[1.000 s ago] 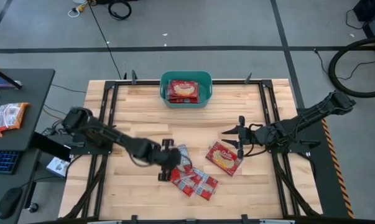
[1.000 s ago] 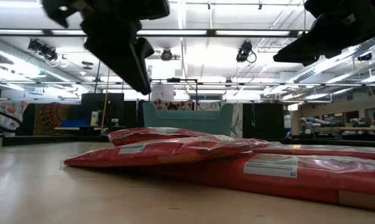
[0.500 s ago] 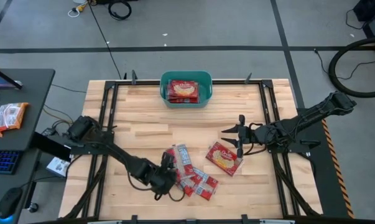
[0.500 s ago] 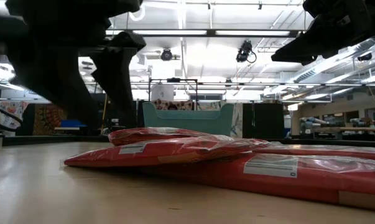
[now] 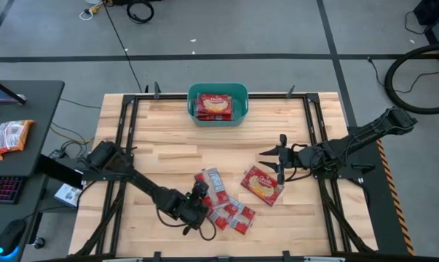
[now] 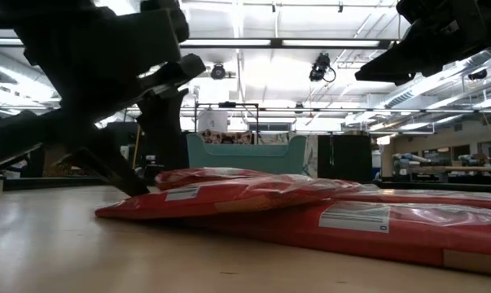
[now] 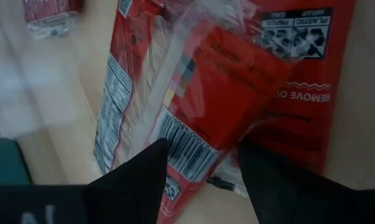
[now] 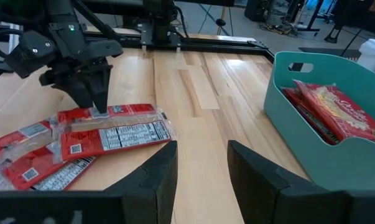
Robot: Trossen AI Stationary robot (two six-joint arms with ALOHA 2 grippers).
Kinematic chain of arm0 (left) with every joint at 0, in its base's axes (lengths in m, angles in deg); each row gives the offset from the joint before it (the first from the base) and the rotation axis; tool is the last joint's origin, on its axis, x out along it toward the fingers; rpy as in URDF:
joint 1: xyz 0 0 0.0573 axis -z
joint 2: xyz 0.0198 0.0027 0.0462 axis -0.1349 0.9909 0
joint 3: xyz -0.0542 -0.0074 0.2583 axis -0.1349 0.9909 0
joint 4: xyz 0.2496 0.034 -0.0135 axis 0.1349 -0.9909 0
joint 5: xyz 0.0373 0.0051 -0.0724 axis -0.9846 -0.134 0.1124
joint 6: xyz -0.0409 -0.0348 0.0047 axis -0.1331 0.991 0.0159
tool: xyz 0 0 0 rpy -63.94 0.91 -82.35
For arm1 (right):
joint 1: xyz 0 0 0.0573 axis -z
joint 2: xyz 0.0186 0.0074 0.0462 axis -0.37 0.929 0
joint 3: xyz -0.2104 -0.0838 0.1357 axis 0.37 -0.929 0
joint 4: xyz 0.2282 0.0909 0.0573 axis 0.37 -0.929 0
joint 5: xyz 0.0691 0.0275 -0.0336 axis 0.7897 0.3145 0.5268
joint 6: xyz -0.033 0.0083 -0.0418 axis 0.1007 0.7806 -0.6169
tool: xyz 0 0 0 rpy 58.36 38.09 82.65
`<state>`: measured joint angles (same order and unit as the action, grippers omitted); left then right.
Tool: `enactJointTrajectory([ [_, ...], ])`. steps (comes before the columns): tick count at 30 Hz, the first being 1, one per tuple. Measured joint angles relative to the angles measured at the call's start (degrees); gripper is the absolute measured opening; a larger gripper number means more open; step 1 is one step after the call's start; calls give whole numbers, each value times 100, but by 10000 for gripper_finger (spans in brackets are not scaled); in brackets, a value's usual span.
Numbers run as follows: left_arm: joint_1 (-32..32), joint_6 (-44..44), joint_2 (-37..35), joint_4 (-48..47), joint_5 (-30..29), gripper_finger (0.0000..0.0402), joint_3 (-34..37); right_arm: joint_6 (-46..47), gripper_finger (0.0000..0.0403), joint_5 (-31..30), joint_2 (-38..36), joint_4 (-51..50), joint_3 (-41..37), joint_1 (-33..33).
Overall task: Sort popcorn bags into baskets
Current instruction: Put the popcorn bag into the green bin
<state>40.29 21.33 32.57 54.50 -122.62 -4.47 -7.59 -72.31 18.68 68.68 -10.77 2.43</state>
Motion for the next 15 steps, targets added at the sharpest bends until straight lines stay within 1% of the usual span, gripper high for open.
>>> enactJointTrajectory([
  [3, -64, 151, 7, 127, 147, 172, 2, 2, 145, 2, 0, 0, 0, 0],
  [7, -127, 355, 35, 224, 338, 112, 2, 2, 145, 37, 0, 0, 0, 0],
  [12, -161, 499, 53, 308, 257, 34, 2, 2, 145, 37, 0, -2, 0, 0],
  [13, -162, 525, 53, 349, 198, 21, 2, 2, 145, 39, 0, 0, 0, 0],
  [15, -162, 683, 61, 420, 42, 9, 8, 4, 145, 39, 0, -3, 0, 0],
])
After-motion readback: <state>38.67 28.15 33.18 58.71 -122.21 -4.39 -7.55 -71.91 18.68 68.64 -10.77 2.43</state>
